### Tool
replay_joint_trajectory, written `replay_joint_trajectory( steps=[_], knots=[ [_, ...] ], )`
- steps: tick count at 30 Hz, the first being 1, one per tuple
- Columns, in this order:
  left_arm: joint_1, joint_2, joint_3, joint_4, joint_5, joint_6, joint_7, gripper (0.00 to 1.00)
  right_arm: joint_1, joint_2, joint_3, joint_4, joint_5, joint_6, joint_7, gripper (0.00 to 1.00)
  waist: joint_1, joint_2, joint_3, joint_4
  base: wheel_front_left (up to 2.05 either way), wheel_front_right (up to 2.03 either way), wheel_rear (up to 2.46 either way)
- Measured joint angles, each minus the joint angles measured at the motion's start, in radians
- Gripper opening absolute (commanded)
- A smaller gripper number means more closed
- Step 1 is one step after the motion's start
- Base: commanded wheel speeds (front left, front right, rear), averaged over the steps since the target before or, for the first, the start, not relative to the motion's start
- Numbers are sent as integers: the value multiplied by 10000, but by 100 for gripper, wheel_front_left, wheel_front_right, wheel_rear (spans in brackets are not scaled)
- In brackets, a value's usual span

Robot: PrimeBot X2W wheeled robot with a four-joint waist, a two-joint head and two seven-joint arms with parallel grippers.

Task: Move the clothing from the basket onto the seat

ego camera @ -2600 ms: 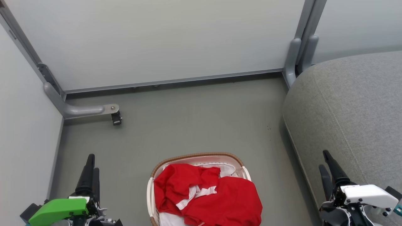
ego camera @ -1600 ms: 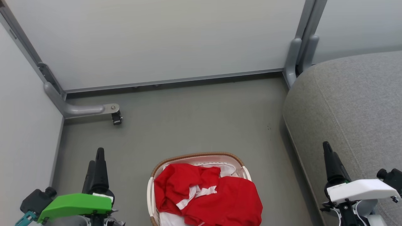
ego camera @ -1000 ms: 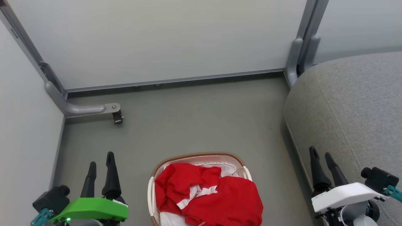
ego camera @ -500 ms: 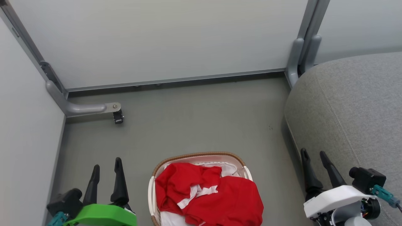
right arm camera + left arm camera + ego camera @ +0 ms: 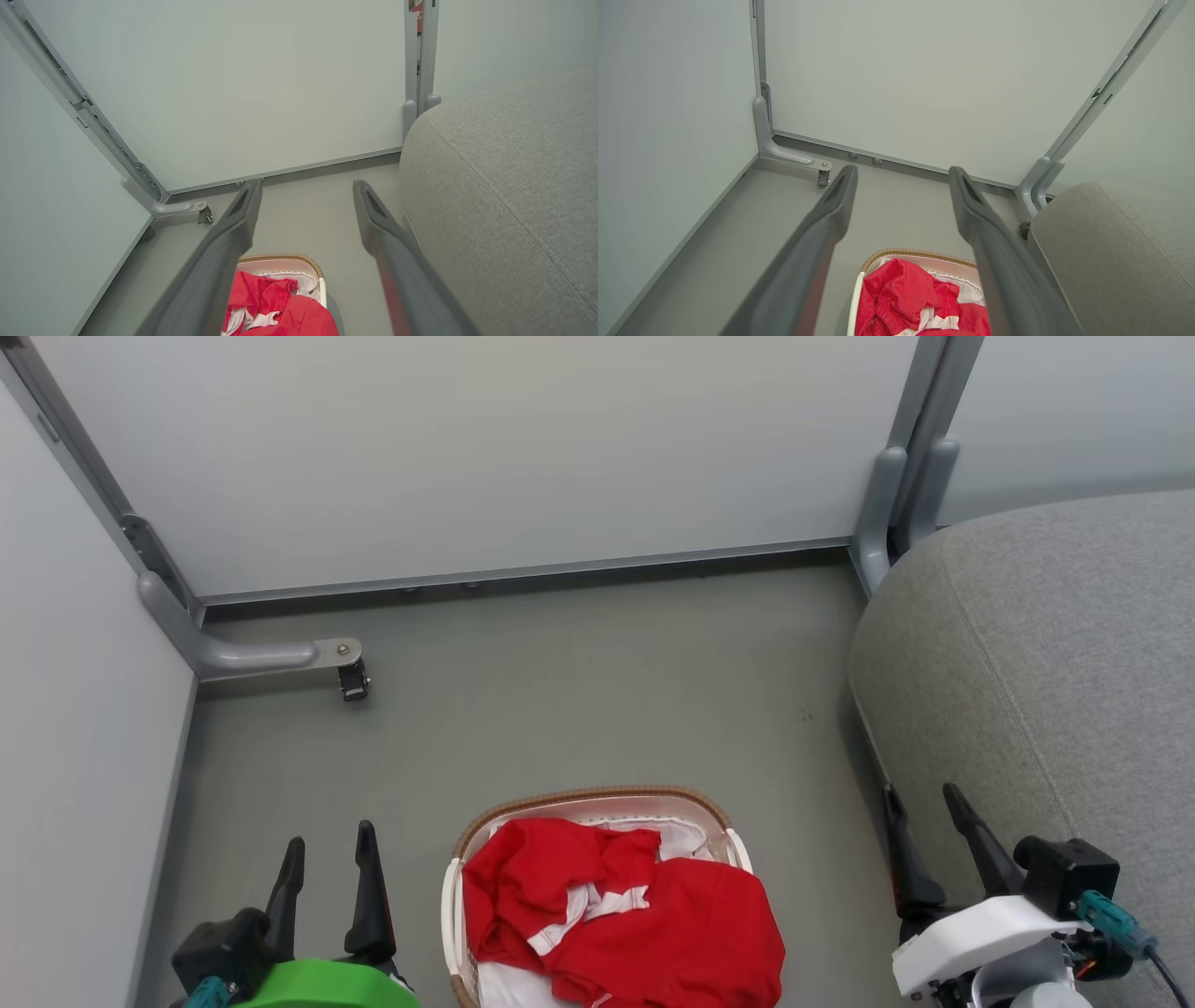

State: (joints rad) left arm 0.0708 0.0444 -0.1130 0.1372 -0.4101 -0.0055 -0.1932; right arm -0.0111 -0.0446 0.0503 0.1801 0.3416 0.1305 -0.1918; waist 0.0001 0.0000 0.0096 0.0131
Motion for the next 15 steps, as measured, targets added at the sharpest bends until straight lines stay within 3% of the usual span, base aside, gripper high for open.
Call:
replay_joint_trajectory(
  steps=[15],
  knots=[
    [92, 12, -165, 253, 1072, 23, -297, 100, 23, -12, 199, 121, -1304, 0, -303, 100, 0, 1, -19, 56, 0, 0, 0]
  ],
)
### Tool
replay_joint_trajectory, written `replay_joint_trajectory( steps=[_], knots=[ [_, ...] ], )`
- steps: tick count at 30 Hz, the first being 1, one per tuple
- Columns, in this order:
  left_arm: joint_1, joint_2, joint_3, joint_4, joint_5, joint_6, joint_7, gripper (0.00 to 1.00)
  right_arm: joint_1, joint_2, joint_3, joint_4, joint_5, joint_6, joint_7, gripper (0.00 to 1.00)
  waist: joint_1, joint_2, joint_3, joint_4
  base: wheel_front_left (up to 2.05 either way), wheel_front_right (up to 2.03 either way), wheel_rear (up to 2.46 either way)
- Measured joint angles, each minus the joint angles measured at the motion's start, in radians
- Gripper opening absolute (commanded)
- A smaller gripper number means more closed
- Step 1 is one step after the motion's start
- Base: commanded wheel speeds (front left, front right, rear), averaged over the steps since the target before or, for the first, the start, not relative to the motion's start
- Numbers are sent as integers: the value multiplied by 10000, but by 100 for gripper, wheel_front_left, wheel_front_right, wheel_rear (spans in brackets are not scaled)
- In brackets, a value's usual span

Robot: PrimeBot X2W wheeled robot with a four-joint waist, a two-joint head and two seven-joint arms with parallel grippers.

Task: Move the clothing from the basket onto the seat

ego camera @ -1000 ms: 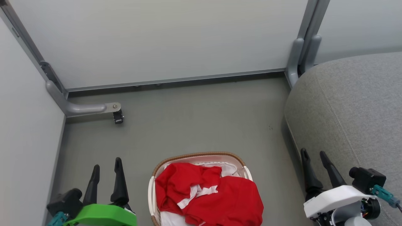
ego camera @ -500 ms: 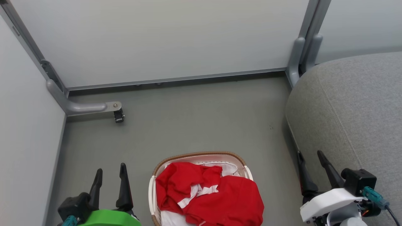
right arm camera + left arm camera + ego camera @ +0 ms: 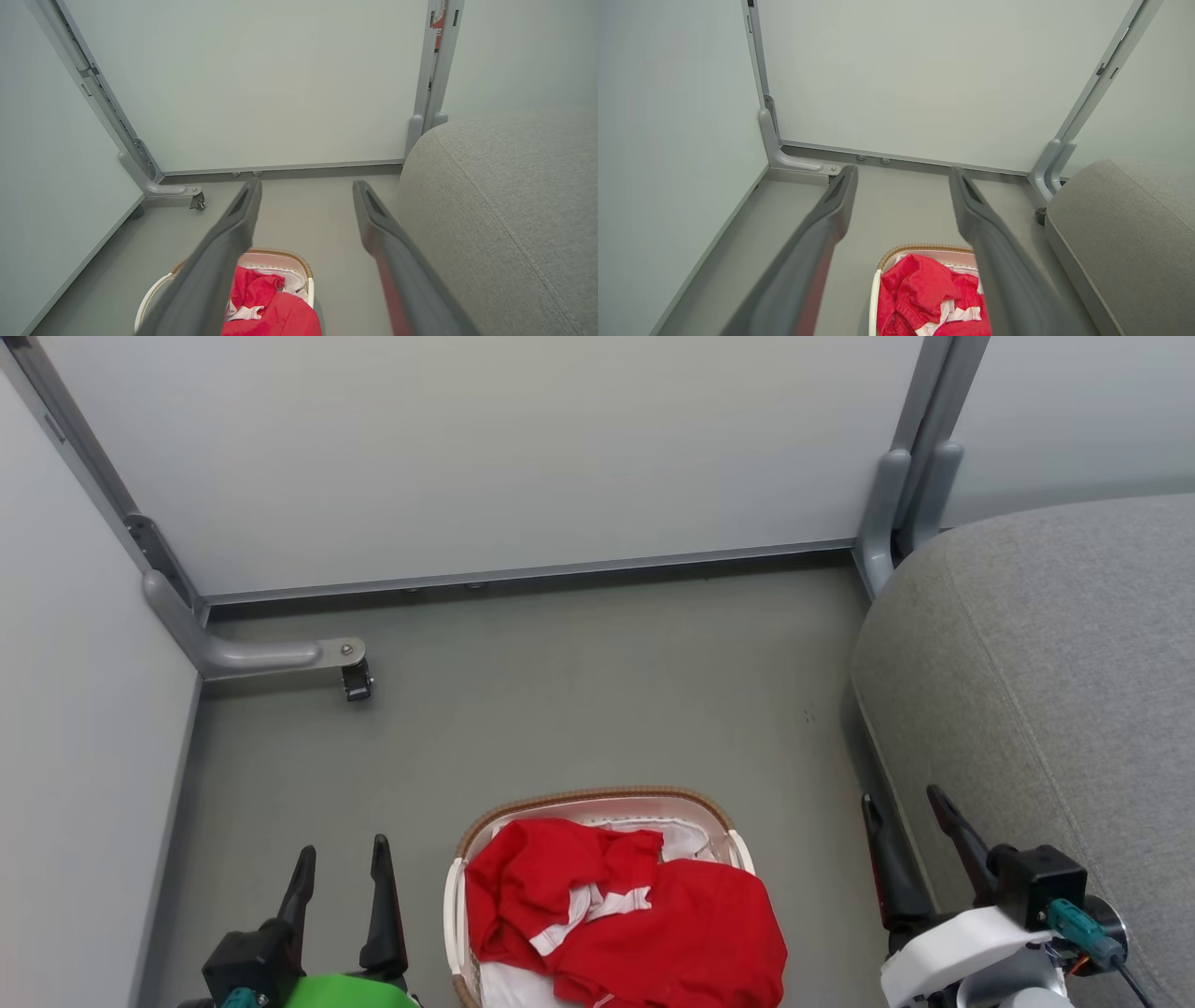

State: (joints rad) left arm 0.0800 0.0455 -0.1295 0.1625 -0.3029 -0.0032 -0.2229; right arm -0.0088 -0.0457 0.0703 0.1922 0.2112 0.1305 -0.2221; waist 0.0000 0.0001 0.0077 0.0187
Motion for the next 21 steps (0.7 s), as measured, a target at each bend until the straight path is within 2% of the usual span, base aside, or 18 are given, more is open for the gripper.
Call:
replay_joint_trajectory(
  steps=[21],
  knots=[
    [117, 10, -328, 439, 1154, 117, -401, 100, 52, -13, 236, 144, -1557, 2, -397, 100, 0, 0, 12, 27, 0, 0, 0]
  ],
)
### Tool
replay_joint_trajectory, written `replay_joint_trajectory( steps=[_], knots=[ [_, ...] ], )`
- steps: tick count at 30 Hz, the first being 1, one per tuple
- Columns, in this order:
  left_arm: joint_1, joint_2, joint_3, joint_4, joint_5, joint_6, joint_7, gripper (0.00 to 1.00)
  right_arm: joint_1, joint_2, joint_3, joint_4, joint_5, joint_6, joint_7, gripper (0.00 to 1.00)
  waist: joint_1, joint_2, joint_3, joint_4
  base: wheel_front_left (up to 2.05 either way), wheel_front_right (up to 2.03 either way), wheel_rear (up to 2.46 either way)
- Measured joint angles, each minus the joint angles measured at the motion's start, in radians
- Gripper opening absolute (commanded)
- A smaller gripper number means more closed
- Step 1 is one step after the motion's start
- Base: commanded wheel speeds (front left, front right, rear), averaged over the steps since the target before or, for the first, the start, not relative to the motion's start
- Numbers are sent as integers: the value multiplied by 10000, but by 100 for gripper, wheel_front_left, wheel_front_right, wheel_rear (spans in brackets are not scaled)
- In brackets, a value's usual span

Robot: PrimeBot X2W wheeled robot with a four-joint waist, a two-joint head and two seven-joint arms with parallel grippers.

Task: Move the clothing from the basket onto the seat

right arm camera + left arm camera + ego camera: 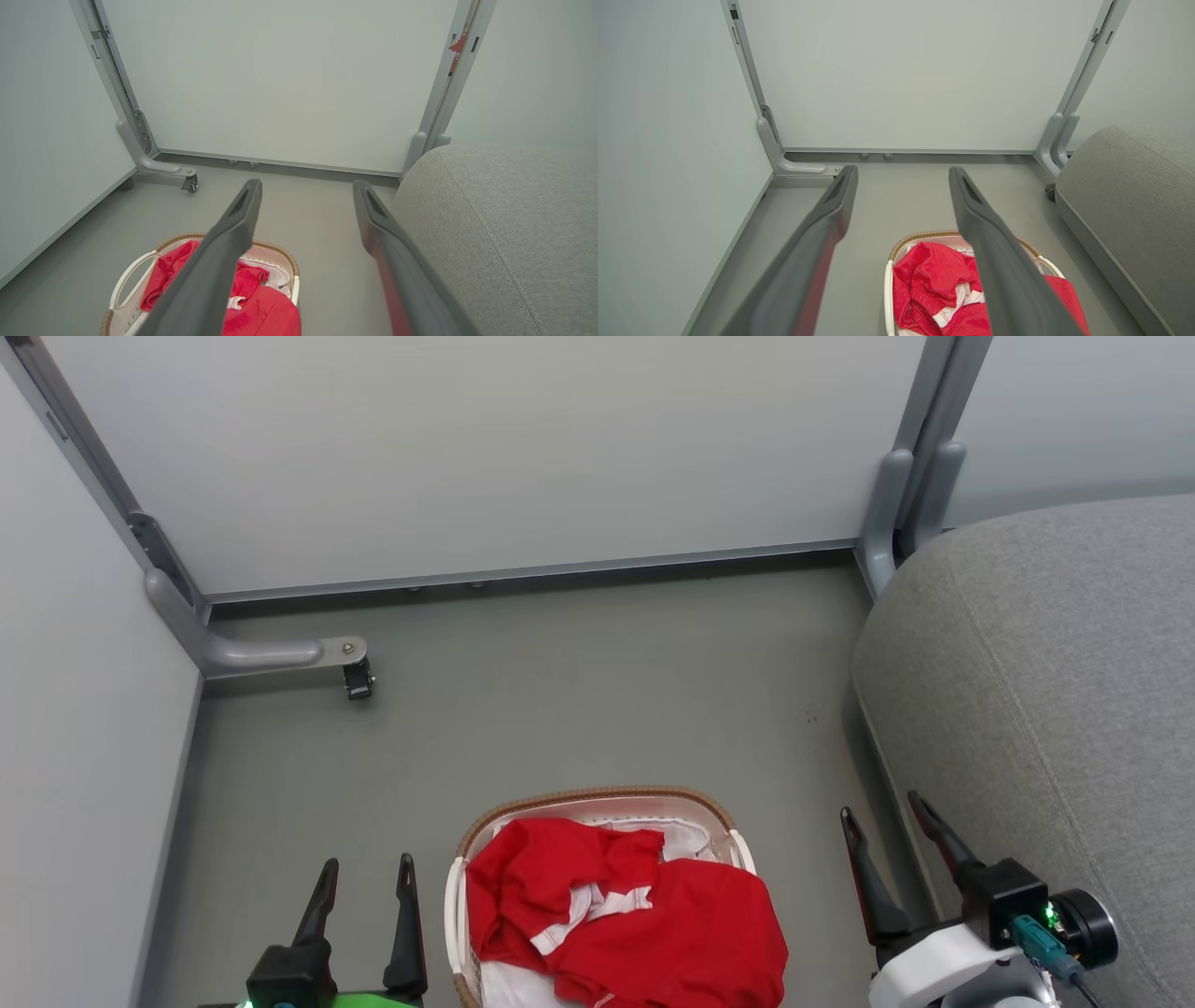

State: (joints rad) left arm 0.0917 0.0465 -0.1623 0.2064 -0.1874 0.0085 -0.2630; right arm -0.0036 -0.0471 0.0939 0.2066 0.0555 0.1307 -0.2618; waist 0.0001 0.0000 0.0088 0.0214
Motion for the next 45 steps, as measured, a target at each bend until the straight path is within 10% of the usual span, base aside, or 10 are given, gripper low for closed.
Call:
replay_joint_trajectory(
  steps=[45],
  knots=[
    [-805, 46, -242, 407, 669, -176, -12, 100, -413, 0, -40, -362, -157, 0, 0, 100, 0, 0, 978, -184, 0, 0, 0]
  ],
)
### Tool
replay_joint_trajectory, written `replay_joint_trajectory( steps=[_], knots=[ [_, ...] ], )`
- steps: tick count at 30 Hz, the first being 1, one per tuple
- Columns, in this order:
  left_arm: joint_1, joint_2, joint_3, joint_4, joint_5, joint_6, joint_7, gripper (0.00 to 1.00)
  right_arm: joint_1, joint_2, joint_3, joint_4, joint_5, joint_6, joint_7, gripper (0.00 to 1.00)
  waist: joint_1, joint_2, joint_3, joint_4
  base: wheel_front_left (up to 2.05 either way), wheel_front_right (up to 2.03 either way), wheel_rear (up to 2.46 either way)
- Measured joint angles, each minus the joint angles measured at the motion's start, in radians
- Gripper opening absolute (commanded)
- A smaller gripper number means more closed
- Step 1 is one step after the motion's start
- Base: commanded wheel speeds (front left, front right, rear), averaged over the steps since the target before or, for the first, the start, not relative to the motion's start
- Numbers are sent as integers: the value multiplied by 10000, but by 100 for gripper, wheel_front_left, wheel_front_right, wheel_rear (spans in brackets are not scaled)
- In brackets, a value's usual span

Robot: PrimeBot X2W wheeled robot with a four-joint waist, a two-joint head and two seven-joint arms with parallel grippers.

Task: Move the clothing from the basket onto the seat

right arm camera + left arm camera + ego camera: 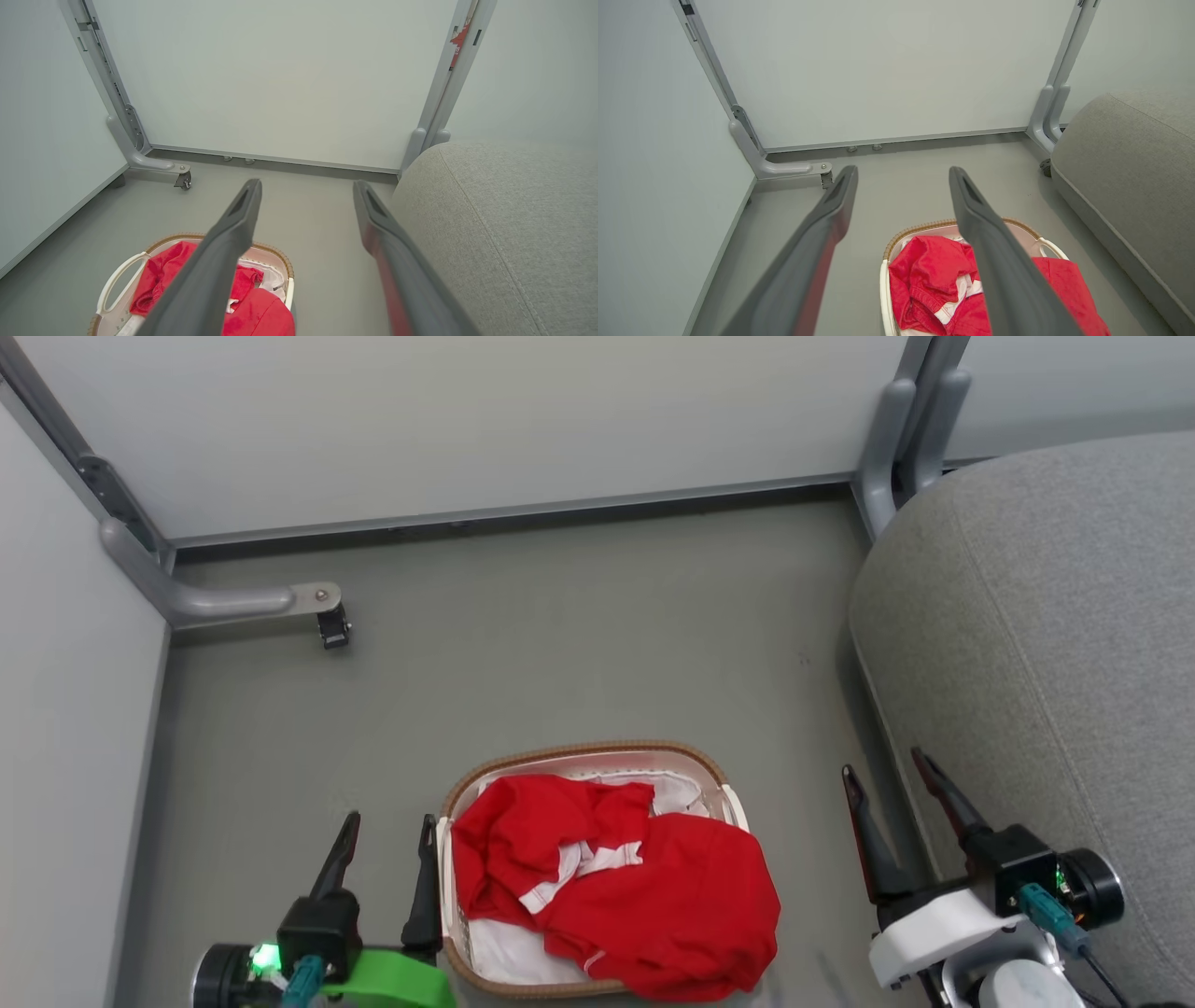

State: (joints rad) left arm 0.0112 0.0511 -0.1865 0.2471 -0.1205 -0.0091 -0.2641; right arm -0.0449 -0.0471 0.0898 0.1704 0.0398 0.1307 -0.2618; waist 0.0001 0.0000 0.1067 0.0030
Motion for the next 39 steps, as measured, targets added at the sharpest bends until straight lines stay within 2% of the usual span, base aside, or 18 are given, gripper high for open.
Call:
replay_joint_trajectory(
  steps=[8, 18, 28, 31, 39],
  knots=[
    [-1916, 92, -439, 1321, 692, -403, 2, 100, -774, -8, -188, -305, -58, 0, 0, 100, 0, 0, 1157, -184, 0, 0, 0],
    [-4756, 286, -1789, 4385, 2057, -694, 0, 100, -2243, -13, -128, -736, 213, 2, -2, 100, 1, 0, 3235, -645, 0, 0, 0],
    [-6926, 445, -2420, 6999, 2686, -591, 2, 100, -3402, -21, -71, -1377, 825, 2, -2, 100, 1, 0, 5346, -1355, 0, 0, 0],
    [-7445, 667, -2481, 7756, 2800, -458, 6, 100, -3626, -25, -10, -1590, 1016, 2, -2, 100, 1, 0, 5948, -1613, 0, 0, 0],
    [-8401, 972, -2621, 8813, 2945, -230, 4, 100, -4016, -23, 119, -1923, 1319, 2, -2, 100, 1, 0, 7219, -2256, 0, 0, 0]
  ],
)
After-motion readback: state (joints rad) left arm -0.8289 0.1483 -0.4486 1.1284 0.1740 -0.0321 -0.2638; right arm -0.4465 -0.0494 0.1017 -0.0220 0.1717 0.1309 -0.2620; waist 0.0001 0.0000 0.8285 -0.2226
